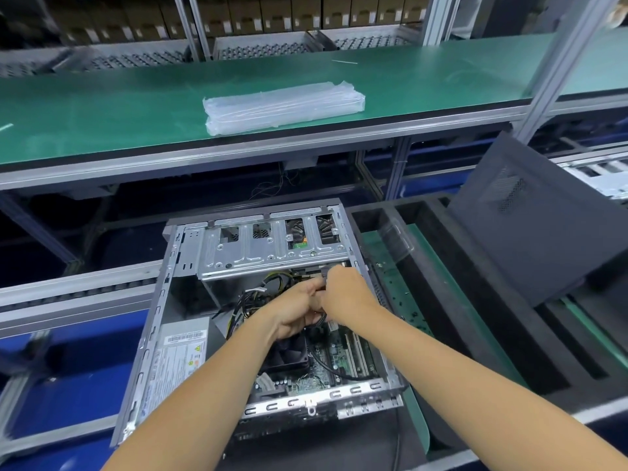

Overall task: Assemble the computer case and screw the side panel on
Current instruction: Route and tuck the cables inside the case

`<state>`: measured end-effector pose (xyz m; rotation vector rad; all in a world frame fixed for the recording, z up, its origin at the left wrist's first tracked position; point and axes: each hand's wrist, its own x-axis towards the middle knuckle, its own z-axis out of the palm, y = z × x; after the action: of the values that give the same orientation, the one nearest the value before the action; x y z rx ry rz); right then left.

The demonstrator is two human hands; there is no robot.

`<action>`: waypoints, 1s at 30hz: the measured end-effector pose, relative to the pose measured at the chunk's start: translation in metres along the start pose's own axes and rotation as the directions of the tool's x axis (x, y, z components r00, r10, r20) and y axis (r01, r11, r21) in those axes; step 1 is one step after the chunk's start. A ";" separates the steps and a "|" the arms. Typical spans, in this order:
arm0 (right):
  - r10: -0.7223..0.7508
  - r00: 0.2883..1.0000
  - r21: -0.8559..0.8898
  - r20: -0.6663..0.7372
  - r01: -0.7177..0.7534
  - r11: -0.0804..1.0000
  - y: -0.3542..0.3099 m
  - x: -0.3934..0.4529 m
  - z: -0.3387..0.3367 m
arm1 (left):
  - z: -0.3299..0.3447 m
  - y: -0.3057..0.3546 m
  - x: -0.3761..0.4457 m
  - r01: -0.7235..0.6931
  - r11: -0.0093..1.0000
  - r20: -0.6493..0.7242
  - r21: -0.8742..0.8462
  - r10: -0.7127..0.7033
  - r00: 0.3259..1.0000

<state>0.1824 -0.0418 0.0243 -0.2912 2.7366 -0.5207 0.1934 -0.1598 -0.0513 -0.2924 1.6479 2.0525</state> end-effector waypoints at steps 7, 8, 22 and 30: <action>0.032 0.999 0.041 0.010 -0.033 0.999 0.002 0.004 -0.006 | 0.007 0.008 -0.009 -0.017 0.927 -0.168 0.375 0.086 0.982; 0.023 1.000 0.025 0.003 -0.023 0.999 0.003 0.003 -0.006 | 0.008 0.009 -0.011 -0.025 0.916 -0.199 0.401 0.113 0.973; -0.129 0.986 0.126 -0.107 0.142 0.982 0.012 0.017 -0.022 | 0.017 0.018 -0.028 -0.391 0.771 -0.464 0.502 0.622 0.631; -0.265 0.964 0.594 0.027 0.198 0.780 0.036 0.025 -0.028 | 0.020 0.022 -0.025 -0.431 0.771 -0.361 0.469 0.612 0.703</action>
<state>0.1442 -0.0063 0.0272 -0.4771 2.2904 -1.3390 0.2066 -0.1504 -0.0161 -0.2475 2.6541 2.1168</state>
